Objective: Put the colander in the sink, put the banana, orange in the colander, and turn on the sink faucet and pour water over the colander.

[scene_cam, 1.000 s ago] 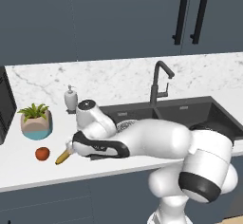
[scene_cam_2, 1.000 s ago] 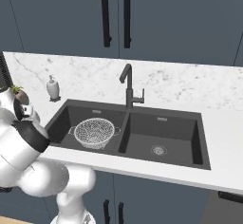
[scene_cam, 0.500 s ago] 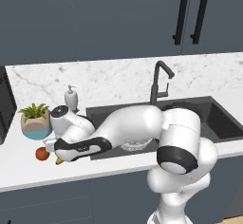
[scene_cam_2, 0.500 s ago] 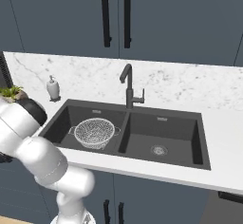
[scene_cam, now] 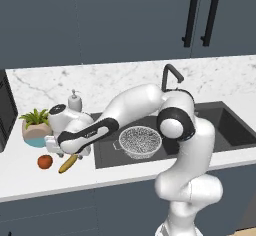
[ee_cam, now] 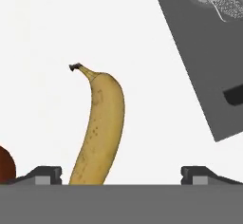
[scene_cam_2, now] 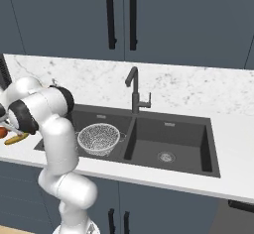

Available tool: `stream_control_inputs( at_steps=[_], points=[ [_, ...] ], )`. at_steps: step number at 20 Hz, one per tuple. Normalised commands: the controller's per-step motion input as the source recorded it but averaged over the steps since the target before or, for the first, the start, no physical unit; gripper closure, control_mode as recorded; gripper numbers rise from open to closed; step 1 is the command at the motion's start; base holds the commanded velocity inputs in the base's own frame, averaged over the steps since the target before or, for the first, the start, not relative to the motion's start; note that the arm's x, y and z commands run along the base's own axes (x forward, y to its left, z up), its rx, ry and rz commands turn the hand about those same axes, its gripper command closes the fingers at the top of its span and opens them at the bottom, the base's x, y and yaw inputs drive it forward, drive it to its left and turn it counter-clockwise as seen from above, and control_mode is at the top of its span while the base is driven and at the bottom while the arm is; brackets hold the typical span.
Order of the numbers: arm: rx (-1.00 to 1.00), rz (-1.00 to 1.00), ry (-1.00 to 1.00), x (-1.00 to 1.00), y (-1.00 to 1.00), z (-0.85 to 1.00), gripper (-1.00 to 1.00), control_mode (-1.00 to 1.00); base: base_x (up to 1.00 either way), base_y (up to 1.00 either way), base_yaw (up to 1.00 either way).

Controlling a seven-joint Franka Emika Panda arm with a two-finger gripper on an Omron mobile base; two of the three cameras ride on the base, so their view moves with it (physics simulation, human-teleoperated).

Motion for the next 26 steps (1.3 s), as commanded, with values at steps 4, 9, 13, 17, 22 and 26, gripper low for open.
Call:
stream_control_inputs(
  at_steps=[4,9,13,17,22,26],
  points=[
    [0.02,-0.21,0.11,0.16,0.00,-0.41,-1.00,-1.00,0.00,0.00,0.00],
    [0.01,-0.17,0.06,0.06,0.09,-0.30,-1.00,-1.00,0.00,0.00,0.00],
    [0.00,-0.14,0.02,0.17,0.09,-0.15,-1.00,-1.00,0.00,0.00,0.00],
    [0.00,-0.14,0.02,0.02,0.00,-0.20,-1.00,-1.00,0.00,0.00,0.00],
    [0.00,-0.11,0.00,-0.13,-0.27,-0.21,-1.00,-1.00,0.00,0.00,0.00],
    [0.00,-0.06,0.00,-0.28,-0.50,-0.15,-1.00,-1.00,0.00,0.00,0.00]
  ],
)
